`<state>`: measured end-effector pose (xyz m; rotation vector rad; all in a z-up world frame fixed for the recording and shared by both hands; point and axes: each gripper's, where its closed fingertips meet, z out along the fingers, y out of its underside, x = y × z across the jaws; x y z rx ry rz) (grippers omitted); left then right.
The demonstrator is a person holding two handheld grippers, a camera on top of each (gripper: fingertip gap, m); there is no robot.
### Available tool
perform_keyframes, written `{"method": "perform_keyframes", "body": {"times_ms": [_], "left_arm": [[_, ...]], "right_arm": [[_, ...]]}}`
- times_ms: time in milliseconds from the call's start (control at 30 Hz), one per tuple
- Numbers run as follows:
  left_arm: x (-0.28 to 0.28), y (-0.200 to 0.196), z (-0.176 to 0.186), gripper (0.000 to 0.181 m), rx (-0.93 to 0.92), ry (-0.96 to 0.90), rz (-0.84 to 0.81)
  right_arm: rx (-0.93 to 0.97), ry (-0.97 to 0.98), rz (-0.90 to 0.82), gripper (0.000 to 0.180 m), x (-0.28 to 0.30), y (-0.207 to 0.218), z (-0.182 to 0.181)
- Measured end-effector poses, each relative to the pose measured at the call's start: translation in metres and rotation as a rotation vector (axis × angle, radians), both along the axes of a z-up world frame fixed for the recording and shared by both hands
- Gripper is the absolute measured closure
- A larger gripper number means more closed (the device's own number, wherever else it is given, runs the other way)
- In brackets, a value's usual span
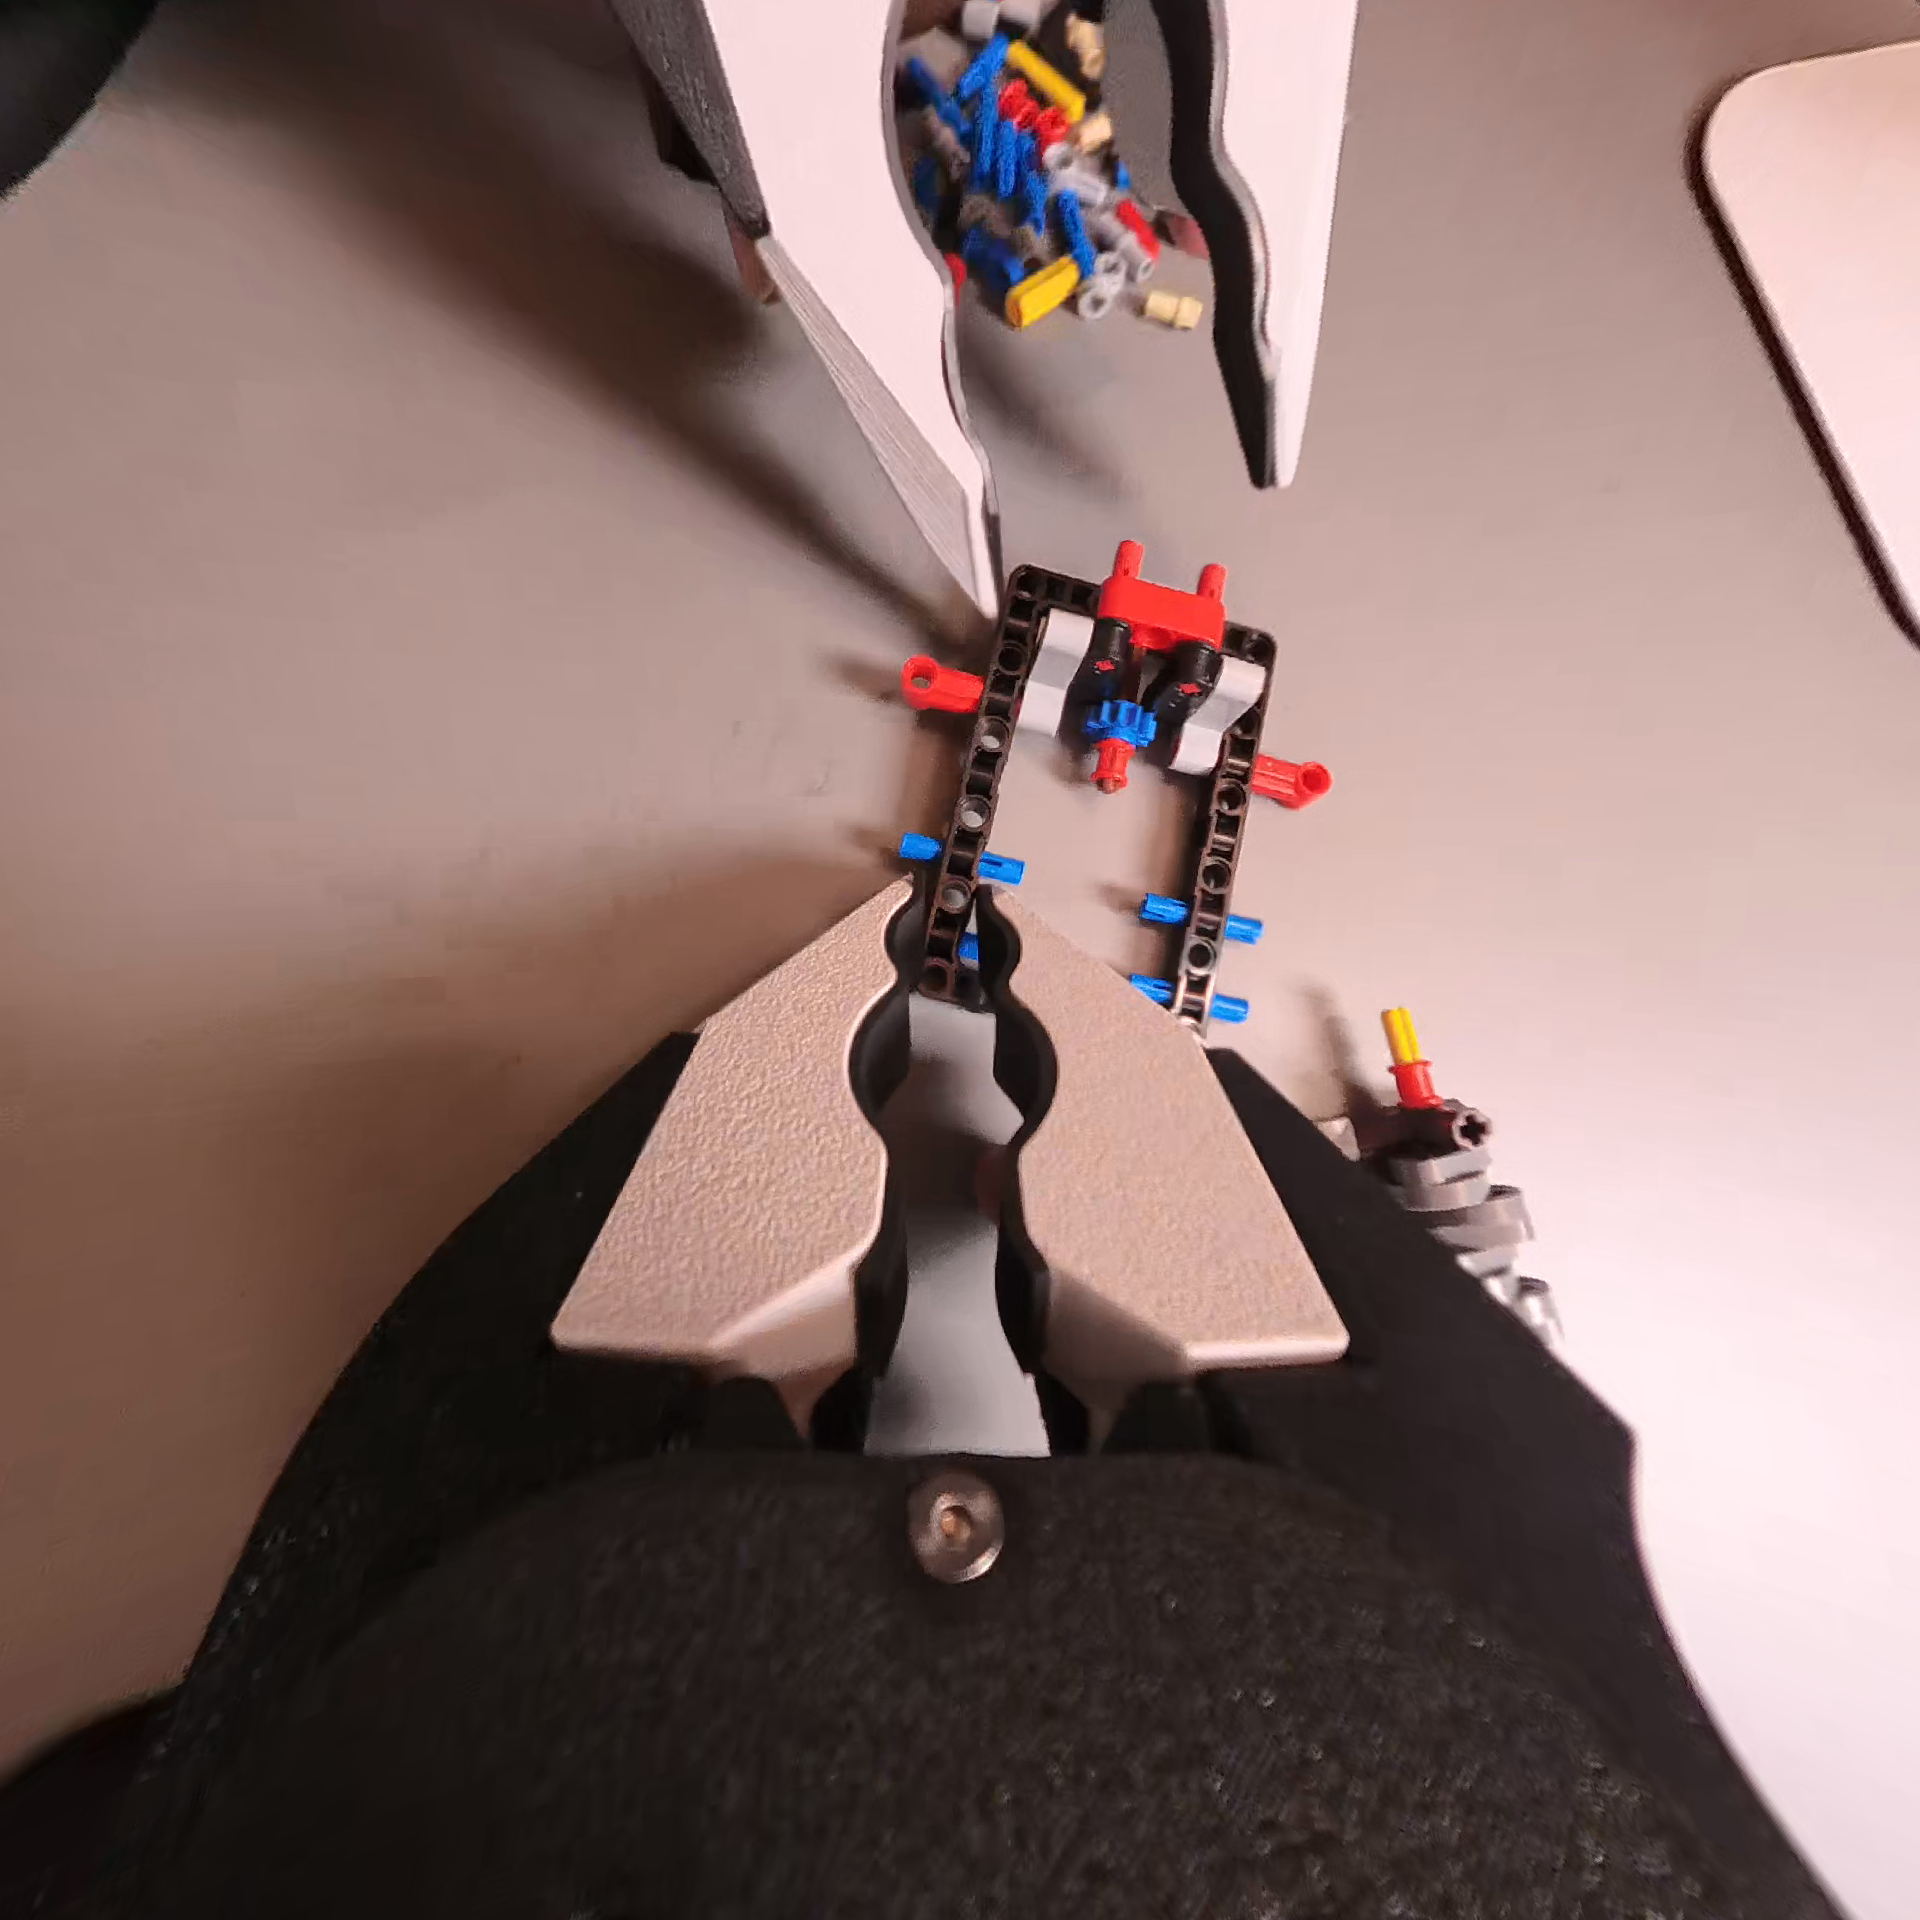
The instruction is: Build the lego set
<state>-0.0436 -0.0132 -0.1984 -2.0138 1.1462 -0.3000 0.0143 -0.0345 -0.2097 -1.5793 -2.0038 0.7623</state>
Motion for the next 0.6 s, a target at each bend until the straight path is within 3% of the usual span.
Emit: {"method": "perform_keyframes", "body": {"times_ms": [133,233,333,600], "left_arm": [[-0.007,0.002,0.018,0.133,0.014,-0.087,0.041],[-0.011,0.000,0.023,0.134,0.006,-0.119,0.060],[-0.006,-0.011,0.022,0.131,-0.043,-0.156,0.047],[0.003,-0.029,-0.003,0.125,-0.152,-0.183,0.034]], "right_arm": [[-0.066,0.051,0.020,0.171,-0.007,-0.019,0.005],[-0.107,0.127,0.123,0.158,-0.006,-0.040,0.018],[-0.072,0.216,0.123,0.157,-0.003,-0.027,0.032],[-0.070,0.192,0.090,0.145,0.015,0.002,0.013]]}}
